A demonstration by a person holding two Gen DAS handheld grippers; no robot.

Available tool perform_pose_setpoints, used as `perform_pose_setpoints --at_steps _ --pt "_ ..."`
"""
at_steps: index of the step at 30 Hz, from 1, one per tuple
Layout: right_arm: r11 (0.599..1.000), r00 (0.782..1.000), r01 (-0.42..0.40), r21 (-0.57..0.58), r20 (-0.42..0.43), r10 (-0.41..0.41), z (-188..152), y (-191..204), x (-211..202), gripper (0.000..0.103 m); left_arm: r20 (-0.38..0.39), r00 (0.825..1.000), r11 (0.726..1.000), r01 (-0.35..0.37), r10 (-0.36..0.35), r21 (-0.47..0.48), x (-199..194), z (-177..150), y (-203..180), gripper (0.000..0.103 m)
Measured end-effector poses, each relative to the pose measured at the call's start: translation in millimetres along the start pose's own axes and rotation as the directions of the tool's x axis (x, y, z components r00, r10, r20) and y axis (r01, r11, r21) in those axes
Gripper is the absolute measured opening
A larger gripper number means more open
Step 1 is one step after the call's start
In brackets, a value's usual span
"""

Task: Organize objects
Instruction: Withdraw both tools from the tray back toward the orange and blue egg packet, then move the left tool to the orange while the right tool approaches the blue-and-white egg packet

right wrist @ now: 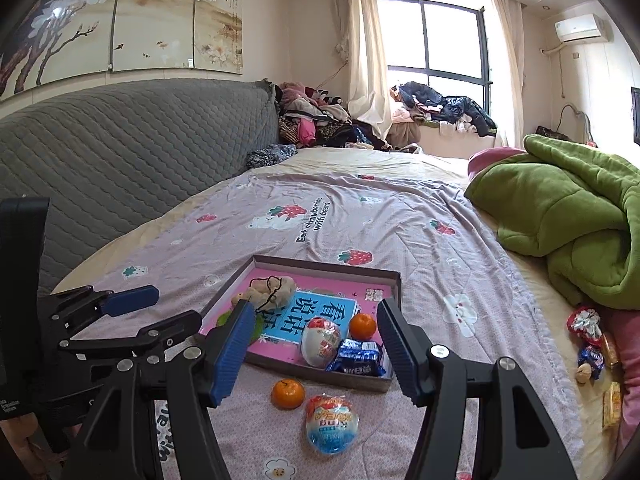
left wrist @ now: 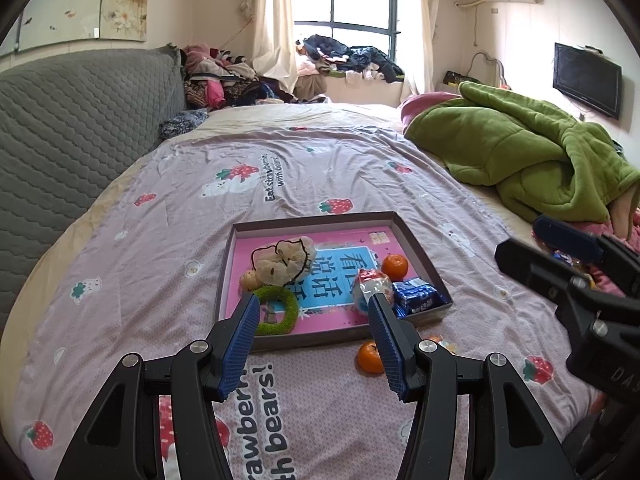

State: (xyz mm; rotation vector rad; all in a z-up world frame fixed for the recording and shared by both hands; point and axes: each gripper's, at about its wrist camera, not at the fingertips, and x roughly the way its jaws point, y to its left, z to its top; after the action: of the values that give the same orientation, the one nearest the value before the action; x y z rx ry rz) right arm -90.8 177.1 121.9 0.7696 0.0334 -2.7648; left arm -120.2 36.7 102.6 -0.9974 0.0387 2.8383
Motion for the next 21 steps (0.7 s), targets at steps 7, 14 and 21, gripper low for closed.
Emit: perform_pose_setpoints --at_steps 7,14,21 --pt "1.0 0.999 0.02 -0.002 -0.03 -0.02 -14.9 -0.9 1.9 0.063 -0.004 1.0 1.0 0.002 -0.002 -0.006 1.1 -7.3 -6.5 0.058" --pt "1.0 0.998 0.021 0.005 -0.059 -0.021 -26.6 -6.1 6.0 0.063 -0.035 0.999 1.0 0.003 -0.003 0.011 9.7 -16.2 -14.2 0.058" --pt "1.0 0.996 0.015 0.016 -0.092 -0.014 -38.0 -11.8 10.2 0.063 -0.059 0.998 1.0 0.006 -0.005 0.016 17.2 -22.0 -16.2 0.058"
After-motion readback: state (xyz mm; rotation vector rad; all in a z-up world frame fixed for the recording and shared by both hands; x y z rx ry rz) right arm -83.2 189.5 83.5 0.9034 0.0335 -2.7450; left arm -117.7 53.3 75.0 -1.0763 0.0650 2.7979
